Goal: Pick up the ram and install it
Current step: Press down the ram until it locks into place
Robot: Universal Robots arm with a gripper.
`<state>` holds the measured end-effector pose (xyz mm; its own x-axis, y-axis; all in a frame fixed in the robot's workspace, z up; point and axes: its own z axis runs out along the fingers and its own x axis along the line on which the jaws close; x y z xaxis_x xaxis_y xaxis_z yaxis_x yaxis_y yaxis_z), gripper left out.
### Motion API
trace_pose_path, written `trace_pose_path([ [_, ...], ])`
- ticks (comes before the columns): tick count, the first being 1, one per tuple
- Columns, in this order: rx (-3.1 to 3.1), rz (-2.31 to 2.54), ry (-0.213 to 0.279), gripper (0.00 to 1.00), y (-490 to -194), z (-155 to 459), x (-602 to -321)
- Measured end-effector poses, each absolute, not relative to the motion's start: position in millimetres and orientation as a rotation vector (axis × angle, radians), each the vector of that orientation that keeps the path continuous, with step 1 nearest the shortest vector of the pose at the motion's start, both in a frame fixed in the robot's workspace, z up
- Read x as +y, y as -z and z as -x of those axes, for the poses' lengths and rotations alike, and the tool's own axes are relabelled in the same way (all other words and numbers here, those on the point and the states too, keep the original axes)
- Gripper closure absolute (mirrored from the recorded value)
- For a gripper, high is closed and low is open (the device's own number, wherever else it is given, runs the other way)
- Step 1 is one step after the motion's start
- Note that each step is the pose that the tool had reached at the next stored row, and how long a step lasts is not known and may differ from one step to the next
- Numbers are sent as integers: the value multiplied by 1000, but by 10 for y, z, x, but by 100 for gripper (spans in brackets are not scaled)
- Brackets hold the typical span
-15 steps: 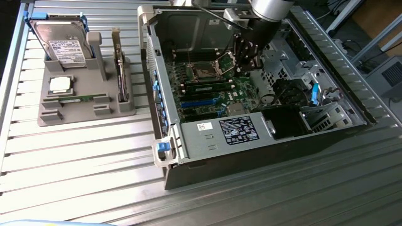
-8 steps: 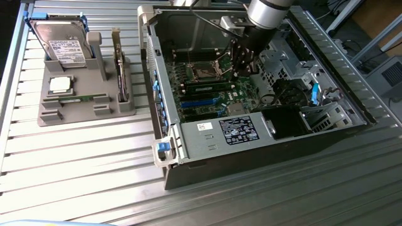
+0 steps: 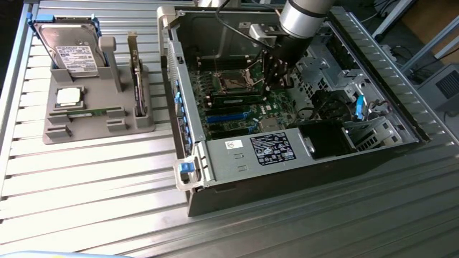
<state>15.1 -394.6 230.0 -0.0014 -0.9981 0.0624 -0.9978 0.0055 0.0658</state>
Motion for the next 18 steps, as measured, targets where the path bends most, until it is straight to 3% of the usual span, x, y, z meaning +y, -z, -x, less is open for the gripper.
trace_pose_path([
  [4, -2161, -2154, 3, 89, -2558, -142, -3947],
  [18, -2162, -2154, 0, 89, -2439, 865, -3947],
])
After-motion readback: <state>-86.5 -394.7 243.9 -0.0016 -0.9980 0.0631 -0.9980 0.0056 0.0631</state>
